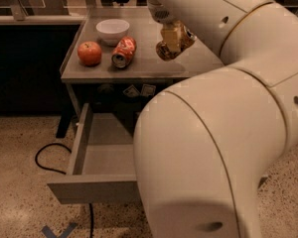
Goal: Pick orange can from top drawer and place on counter
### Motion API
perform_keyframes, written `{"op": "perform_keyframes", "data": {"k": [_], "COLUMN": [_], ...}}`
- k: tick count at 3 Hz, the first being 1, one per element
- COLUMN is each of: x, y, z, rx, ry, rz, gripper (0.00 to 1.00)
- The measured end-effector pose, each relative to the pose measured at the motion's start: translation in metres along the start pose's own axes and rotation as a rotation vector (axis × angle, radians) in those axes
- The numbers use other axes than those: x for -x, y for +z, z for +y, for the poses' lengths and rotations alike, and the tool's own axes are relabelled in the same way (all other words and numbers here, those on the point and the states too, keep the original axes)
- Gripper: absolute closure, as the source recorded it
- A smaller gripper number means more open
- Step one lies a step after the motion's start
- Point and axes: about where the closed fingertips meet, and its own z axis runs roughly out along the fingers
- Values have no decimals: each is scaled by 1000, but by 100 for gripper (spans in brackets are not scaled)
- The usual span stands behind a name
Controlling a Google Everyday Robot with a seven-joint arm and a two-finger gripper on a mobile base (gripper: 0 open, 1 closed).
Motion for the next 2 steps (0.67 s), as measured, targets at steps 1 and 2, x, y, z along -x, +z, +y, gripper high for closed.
{"op": "perform_keyframes", "data": {"k": [1,2], "x": [-4,-20], "y": [27,81], "z": [-11,-23], "rx": [24,89], "ry": [13,58], "rz": [31,74], "gripper": [100,100]}}
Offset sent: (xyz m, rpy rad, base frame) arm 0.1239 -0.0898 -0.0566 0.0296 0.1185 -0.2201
